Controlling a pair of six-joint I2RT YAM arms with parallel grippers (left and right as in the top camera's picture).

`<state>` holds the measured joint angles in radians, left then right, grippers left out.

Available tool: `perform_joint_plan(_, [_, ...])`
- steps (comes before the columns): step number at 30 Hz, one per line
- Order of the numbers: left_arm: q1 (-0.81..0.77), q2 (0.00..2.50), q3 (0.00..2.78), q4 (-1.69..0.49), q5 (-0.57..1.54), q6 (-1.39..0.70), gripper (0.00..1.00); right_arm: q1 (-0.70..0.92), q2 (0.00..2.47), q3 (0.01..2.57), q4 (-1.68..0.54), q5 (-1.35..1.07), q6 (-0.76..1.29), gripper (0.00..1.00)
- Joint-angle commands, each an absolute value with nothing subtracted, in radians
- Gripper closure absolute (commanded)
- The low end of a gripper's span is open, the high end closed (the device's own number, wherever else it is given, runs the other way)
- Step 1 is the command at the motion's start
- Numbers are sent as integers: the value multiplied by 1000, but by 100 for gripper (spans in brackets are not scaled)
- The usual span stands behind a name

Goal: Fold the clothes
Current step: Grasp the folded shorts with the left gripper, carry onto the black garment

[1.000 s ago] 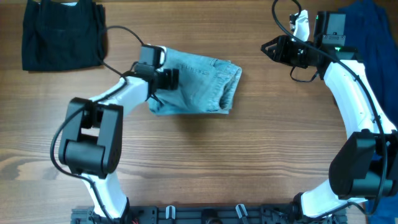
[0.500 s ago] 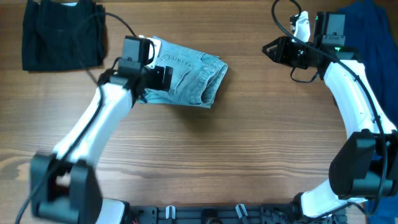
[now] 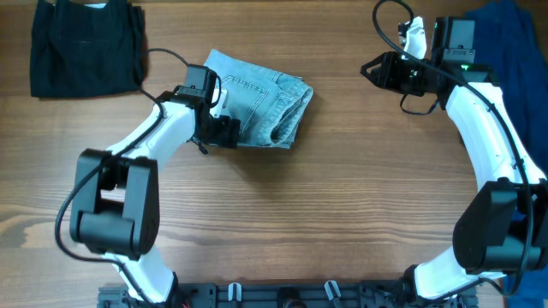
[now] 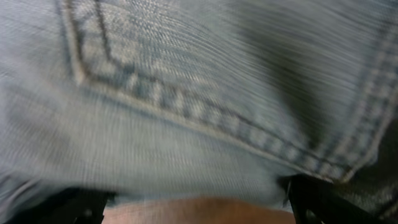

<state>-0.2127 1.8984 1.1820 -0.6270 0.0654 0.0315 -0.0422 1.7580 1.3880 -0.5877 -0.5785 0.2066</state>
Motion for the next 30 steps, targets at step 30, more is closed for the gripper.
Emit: perform_joint_plan(30, [-253,1912,1563,-536,36,81,0,-36,1777,1381,-590,-566,186,67])
